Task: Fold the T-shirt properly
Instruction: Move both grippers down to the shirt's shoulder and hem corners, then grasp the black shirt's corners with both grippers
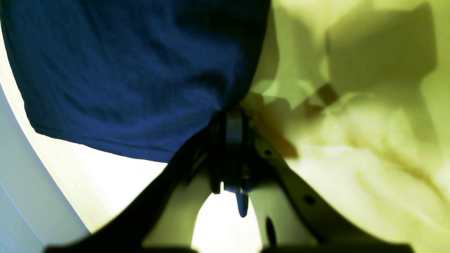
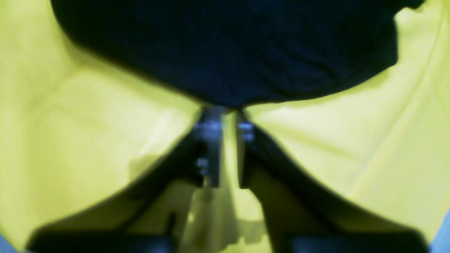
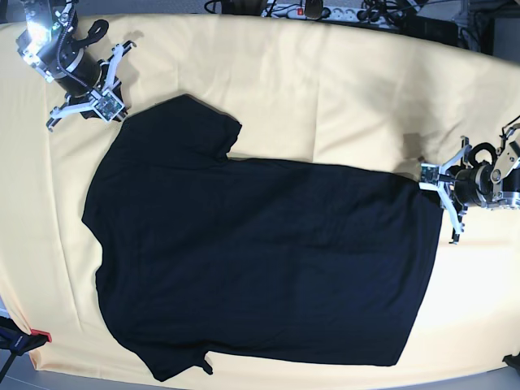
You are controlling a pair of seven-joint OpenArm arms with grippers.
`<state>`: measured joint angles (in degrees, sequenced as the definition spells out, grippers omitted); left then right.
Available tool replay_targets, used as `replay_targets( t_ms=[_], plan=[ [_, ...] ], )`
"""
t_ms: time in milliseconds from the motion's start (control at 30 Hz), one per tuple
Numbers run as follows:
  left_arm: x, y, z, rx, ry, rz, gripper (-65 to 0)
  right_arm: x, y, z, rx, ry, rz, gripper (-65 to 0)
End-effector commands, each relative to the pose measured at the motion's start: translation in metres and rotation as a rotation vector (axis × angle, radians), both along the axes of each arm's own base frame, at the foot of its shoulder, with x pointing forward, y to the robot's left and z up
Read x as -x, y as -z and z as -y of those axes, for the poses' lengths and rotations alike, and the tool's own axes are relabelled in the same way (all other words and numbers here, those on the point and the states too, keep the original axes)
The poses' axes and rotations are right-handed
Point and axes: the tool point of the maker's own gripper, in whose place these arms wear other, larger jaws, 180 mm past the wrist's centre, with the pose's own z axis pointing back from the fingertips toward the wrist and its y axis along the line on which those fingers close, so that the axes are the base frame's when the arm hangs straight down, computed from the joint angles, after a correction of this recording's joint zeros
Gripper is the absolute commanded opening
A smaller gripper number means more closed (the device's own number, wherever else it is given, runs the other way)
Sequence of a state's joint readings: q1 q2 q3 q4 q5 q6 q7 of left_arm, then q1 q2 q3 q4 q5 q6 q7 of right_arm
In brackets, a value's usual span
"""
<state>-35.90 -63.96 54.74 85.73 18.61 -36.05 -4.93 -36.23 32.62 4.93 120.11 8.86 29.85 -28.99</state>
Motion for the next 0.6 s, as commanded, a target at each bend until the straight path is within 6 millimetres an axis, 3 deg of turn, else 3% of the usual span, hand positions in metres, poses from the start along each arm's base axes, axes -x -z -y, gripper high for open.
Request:
replay_targets(
  t_ms=[0, 167, 333, 567],
  plan=[
    [-0.01, -0.015, -0.007, 0.0, -0.013, 0.042, -65.0, -0.004, -0.003, 0.003, -0.002, -0.012, 0.02, -46.2],
    [-0.01, -0.015, -0.007, 0.0, -0.012, 0.042, -65.0, -0.02, 0.012, 0.02, 0.005, -0.005, 0.003, -43.3],
    [-0.01, -0.014, -0.008, -0.003, -0.014, 0.043, -65.0, -0.035, 0.009, 0.017, -0.001, -0.036, 0.021, -31.6],
    [-0.01, -0.015, -0.007, -0.002, -0.014, 0.043, -65.0, -0.029, 0.028, 0.0, 0.067, -0.095, 0.005, -31.5]
  ],
)
